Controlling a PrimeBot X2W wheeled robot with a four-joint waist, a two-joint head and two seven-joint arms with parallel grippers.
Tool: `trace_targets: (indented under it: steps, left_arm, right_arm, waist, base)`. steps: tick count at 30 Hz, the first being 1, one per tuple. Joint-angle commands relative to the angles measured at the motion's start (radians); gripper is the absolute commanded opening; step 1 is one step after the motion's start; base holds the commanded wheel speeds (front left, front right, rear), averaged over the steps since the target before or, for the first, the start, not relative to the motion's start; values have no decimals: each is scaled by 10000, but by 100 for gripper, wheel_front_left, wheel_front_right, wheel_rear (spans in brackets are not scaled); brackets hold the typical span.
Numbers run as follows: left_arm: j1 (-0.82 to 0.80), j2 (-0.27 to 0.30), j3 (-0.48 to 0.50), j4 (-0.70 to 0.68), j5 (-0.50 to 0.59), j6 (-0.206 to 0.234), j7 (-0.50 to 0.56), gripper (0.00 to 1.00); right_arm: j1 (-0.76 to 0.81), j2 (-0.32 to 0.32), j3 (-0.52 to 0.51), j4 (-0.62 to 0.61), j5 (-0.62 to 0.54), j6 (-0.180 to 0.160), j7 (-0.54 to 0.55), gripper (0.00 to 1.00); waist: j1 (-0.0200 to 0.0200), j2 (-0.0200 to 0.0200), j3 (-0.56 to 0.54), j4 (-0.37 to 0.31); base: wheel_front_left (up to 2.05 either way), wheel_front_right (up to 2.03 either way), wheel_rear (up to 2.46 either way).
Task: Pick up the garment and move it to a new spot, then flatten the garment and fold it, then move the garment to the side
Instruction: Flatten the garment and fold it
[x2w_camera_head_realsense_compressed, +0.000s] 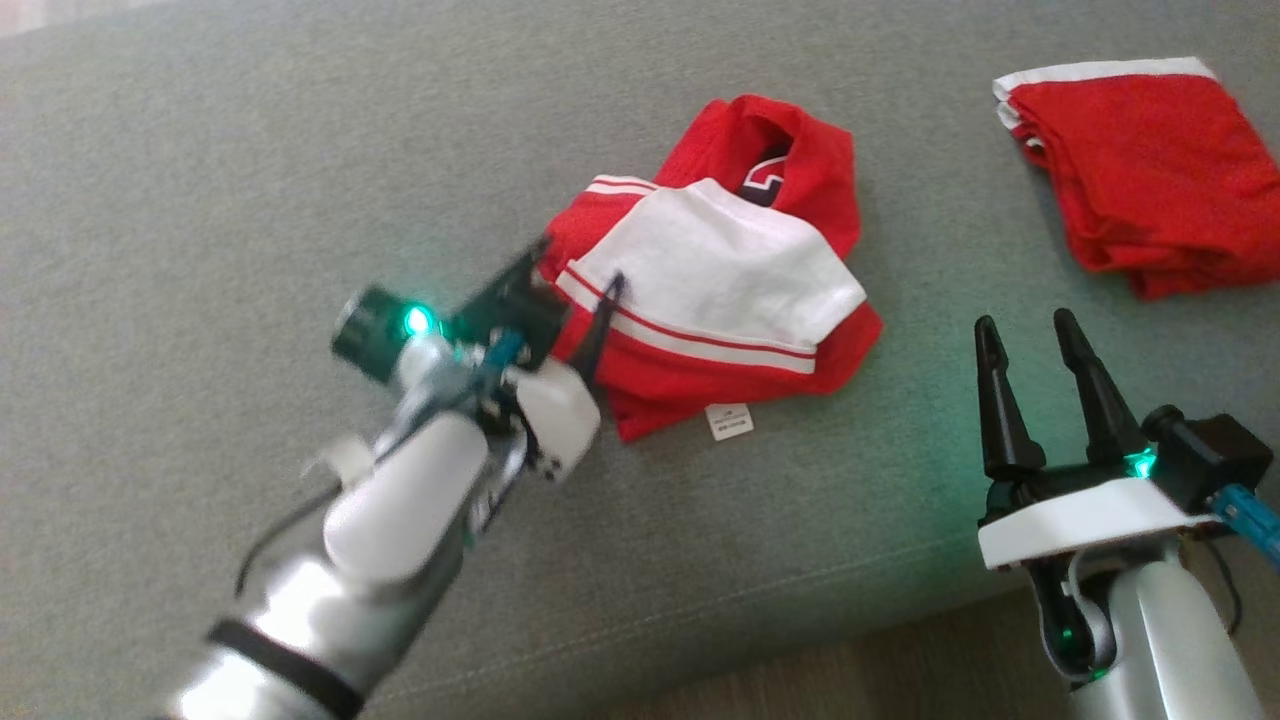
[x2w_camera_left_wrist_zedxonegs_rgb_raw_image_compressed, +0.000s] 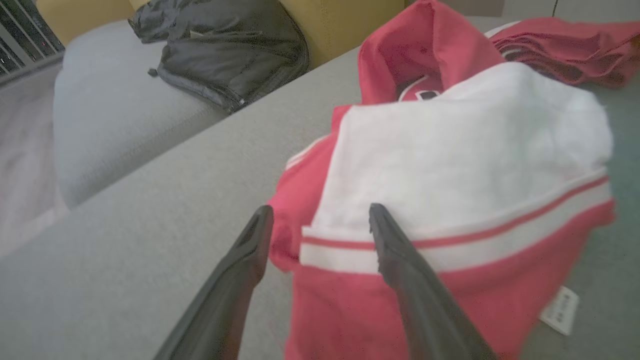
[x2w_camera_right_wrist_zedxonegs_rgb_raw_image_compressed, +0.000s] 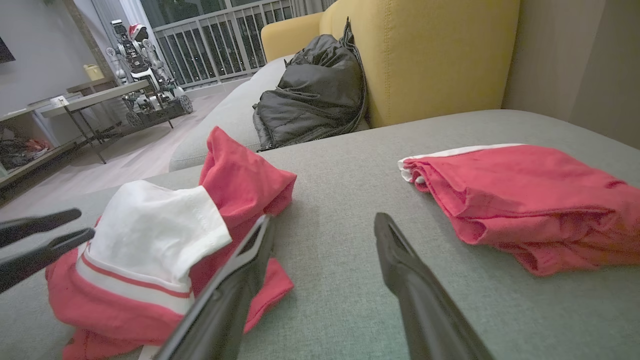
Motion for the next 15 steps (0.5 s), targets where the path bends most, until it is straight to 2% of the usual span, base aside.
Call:
trace_targets:
  steps: [1,3,4,8,15]
  left_arm:
    - [-1050,171,109,46,495,67,112,100]
    - [-1331,142,-65,478,581,-128,365,100]
    - [-1506,120,-153,845,505,-409,628,100]
    - [-1725,147,-158,1256,264,-854,829,100]
    - [-1827,282,-224,1494,62,-1247,866,100]
  right_arm:
    - [-179,-76,267,-248,-91,-2,-91,100]
    - [-157,-76,254,-227,-78,-2,-91,100]
    - [-134,-76,261,-225,-64,-2,-91,100]
    - [-112,-76,232,-269,-16,-2,-91,100]
    - [-91,-75,207,-288,65,-2,-91,100]
  waist:
    - [0,0,-42,-143]
    - [0,0,-59,-253]
    - [0,0,-67,-368]
    - [0,0,-40,-540]
    - [0,0,-7,-690]
  base:
    - [0,0,0]
    - [0,0,0]
    - [0,0,0]
    - [0,0,0]
    - [0,0,0]
